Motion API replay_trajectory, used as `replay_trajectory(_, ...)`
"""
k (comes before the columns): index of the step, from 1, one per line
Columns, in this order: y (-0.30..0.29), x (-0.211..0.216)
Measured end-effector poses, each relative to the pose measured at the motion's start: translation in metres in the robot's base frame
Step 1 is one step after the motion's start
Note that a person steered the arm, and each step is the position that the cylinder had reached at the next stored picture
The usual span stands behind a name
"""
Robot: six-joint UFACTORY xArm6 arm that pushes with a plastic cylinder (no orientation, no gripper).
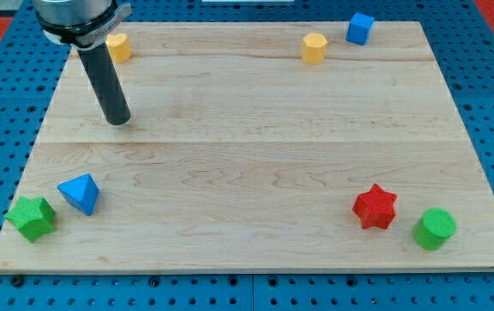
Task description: Move your arm towards top center
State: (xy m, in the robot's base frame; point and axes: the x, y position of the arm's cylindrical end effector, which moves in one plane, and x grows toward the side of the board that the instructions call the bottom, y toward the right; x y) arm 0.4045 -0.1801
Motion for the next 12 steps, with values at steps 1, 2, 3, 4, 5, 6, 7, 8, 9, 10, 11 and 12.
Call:
replay_trajectory(1, 0.000, 0.000)
replay_trajectory(2, 0.000, 0.000)
replay_trajectory(3, 0.000, 0.001)
replay_trajectory(4, 0.000, 0.005)
replay_trajectory(5, 0.000, 0.008)
replay_trajectory(6, 0.001, 0.008)
replay_trajectory(7, 0.002, 0.008)
replay_trajectory(8, 0.002, 0.008)
replay_trajectory(9, 0.002, 0.008)
replay_trajectory(10, 0.007, 0.008)
replay_trajectory(11, 0.017, 0.008)
replay_trajectory(12, 0.021, 0.008)
